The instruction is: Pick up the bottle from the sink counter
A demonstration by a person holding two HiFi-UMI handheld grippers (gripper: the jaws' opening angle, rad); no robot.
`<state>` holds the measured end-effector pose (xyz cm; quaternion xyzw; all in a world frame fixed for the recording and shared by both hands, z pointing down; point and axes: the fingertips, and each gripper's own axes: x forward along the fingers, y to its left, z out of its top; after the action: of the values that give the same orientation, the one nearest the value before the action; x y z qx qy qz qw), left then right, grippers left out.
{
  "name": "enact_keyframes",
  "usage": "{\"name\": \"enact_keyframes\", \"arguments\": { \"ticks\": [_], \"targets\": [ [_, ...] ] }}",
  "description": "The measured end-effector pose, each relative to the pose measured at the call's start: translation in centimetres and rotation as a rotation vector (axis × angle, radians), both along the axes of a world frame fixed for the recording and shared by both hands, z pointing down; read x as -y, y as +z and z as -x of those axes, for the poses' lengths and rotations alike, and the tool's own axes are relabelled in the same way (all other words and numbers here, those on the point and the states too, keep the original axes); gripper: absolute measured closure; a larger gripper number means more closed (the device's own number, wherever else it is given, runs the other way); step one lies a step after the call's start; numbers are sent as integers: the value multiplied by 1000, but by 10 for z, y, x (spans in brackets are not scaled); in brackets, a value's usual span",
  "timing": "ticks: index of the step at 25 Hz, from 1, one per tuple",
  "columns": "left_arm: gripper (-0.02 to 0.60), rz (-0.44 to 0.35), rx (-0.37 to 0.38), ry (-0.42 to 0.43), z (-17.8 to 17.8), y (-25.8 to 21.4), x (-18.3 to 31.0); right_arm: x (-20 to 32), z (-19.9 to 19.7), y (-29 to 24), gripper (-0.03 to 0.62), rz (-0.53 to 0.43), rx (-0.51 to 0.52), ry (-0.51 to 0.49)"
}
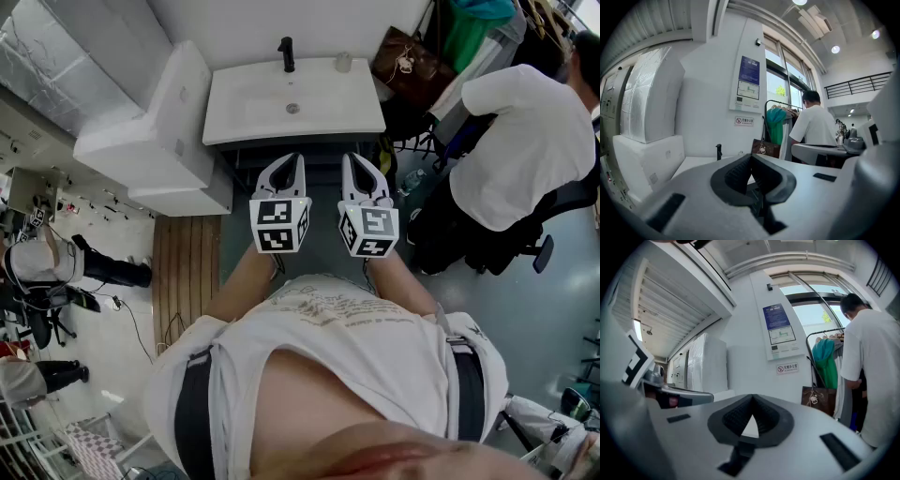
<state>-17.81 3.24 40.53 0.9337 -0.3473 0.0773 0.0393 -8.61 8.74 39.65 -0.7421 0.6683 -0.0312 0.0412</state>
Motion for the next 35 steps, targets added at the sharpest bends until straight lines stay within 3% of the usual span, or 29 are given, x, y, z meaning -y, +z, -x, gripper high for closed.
{"name": "enact_keyframes", "arguments": {
  "ticks": [18, 27, 35],
  "targets": [
    [560, 5, 14, 8, -22, 5, -7, -6, -22, 5, 571, -1, 44, 18],
    [560, 1, 26, 4, -52, 8, -18, -15, -49, 10, 571, 10, 25, 5],
    [560, 3, -19, -46, -78, 7, -26, -25, -83, 11, 571, -3, -11, -34]
  ]
}}
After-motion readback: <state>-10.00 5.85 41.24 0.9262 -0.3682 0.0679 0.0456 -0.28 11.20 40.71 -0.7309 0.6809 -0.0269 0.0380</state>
